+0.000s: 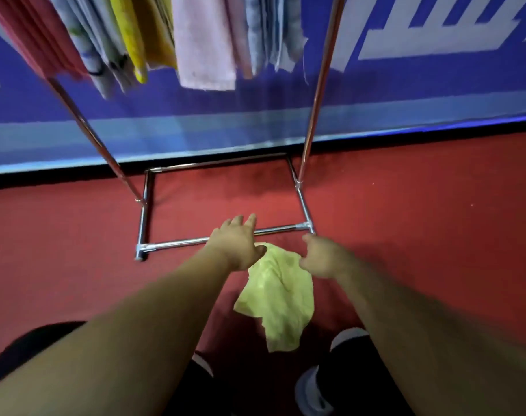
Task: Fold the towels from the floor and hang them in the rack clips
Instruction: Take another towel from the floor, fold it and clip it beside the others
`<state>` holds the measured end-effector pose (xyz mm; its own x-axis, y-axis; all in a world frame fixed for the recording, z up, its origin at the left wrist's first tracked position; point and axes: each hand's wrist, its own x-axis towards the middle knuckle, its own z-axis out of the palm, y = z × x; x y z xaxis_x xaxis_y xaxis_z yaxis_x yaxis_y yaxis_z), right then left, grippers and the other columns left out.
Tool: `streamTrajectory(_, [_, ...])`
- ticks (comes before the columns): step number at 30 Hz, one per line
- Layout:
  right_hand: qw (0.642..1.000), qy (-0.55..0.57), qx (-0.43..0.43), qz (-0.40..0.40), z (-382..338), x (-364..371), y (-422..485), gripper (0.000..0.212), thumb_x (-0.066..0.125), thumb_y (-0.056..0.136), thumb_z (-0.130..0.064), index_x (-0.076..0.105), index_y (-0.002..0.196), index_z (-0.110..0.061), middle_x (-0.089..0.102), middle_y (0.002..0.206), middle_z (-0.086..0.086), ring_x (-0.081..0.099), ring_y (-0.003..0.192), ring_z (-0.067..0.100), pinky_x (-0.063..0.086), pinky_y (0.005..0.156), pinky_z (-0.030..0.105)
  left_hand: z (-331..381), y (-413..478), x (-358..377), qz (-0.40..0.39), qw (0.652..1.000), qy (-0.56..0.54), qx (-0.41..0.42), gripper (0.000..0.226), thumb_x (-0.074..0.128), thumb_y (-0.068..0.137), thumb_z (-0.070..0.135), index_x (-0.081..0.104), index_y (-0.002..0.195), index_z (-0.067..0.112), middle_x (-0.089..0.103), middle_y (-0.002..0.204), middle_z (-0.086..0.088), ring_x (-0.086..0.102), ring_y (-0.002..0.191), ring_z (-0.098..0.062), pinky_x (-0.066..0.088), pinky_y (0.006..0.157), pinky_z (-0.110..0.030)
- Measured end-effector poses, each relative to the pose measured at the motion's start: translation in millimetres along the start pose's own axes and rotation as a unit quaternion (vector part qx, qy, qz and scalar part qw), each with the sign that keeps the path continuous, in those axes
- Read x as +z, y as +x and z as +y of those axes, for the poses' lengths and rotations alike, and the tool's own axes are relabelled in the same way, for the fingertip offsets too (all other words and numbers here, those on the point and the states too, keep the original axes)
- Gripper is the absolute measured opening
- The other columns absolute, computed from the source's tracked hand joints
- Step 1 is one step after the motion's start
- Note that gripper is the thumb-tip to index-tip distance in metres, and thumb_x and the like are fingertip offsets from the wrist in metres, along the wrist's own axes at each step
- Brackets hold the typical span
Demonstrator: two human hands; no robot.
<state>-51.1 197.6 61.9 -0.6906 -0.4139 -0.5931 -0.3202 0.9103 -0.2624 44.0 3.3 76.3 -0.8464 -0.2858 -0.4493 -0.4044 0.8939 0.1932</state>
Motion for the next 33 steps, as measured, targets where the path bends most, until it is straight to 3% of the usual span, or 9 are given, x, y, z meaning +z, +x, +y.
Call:
streamTrajectory(4, [0.997,0.007,0.041,-0.071,27.3,62.0,42.3,0.063,0.063,0.093,-0.03,0.048,0.152,-0.011,0.057,0.151,0.015,0.057,0.136,0.034,0.049,0.11,0.04,-6.5,32.8,72.5,-0.082,0.996,-0.016,-0.013,0.095,0.056,0.101,0.061,0.005,0.171,0.022,0.009,0.178,-0.014,0.017,0.163,-0.037,0.026,0.129,-0.051])
streamTrajectory(9, [0.989,-0.01,0.05,-0.142,45.3,128.0,85.0,0.05,0.058,0.087,-0.031,0.054,0.133,-0.015,0.064,0.137,0.014,0.063,0.125,0.036,0.054,0.1,0.039,-15.8,61.9,130.4,-0.151,0.988,-0.029,-0.021,0.095,0.053,0.102,0.059,-0.001,0.172,0.024,0.004,0.179,-0.014,0.014,0.164,-0.037,0.022,0.13,-0.05])
streamTrajectory(14, [0.978,-0.019,0.034,-0.206,46.0,174.9,115.4,0.063,0.06,0.092,-0.031,0.048,0.153,-0.018,0.056,0.151,0.011,0.056,0.136,0.034,0.047,0.112,0.039,-26.5,81.4,158.9,-0.181,0.981,-0.054,-0.033,0.093,0.055,0.102,0.055,0.002,0.172,0.024,0.007,0.178,-0.013,0.015,0.163,-0.035,0.022,0.13,-0.048])
streamTrajectory(17, [0.972,-0.039,0.008,-0.23,44.9,196.0,127.8,0.064,0.059,0.097,-0.032,0.044,0.158,-0.026,0.043,0.162,0.01,0.045,0.147,0.031,0.038,0.121,0.04,-30.8,86.7,172.6,-0.192,0.978,-0.07,-0.04,0.092,0.055,0.102,0.054,0.003,0.172,0.024,0.008,0.178,-0.012,0.018,0.162,-0.034,0.024,0.129,-0.047])
streamTrajectory(22, [0.951,-0.087,0.01,-0.298,49.8,234.0,144.5,0.069,0.05,0.095,-0.038,0.031,0.161,-0.048,-0.009,0.176,0.01,-0.002,0.161,0.043,0.011,0.13,0.057,-39.5,86.8,187.9,-0.208,0.974,-0.077,-0.049,0.091,0.059,0.103,0.051,0.006,0.172,0.024,0.009,0.178,-0.008,0.018,0.162,-0.033,0.023,0.129,-0.047])
streamTrajectory(25, [0.956,-0.119,0.011,-0.268,45.8,235.4,140.7,0.061,0.049,0.097,-0.028,0.043,0.158,-0.033,0.015,0.173,0.008,0.017,0.156,0.039,0.008,0.127,0.059,-47.4,85.3,191.9,-0.209,0.972,-0.088,-0.053,0.089,0.061,0.102,0.049,0.01,0.171,0.026,0.011,0.178,-0.004,0.022,0.161,-0.033,0.028,0.128,-0.05])
streamTrajectory(29, [0.982,-0.021,-0.017,-0.184,34.2,206.7,139.4,0.035,0.052,0.098,-0.02,0.069,0.128,-0.024,0.063,0.137,0.002,0.056,0.133,0.022,0.018,0.129,0.053,-54.7,88.4,193.8,-0.218,0.971,-0.089,-0.043,0.085,0.064,0.1,0.043,0.018,0.17,0.027,0.021,0.176,-0.003,0.031,0.158,-0.031,0.036,0.124,-0.048])
streamTrajectory(31, [0.975,0.128,0.004,-0.183,27.0,183.6,136.1,0.023,0.06,0.092,-0.012,0.077,0.104,-0.023,0.074,0.108,-0.001,0.069,0.106,0.017,0.051,0.105,0.036,-50.4,88.7,186.2,-0.22,0.971,-0.094,-0.02,0.08,0.065,0.099,0.037,0.025,0.168,0.025,0.027,0.175,-0.004,0.032,0.158,-0.026,0.034,0.125,-0.039])
streamTrajectory(33, [0.953,0.254,0.002,-0.167,21.6,155.8,129.4,0.024,0.064,0.087,-0.003,0.074,0.08,-0.024,0.069,0.082,-0.004,0.063,0.075,0.011,0.051,0.068,0.025,-39.0,86.2,168.0,-0.21,0.972,-0.108,0.009,0.074,0.065,0.098,0.033,0.035,0.165,0.022,0.04,0.168,-0.005,0.04,0.153,-0.024,0.035,0.122,-0.031])
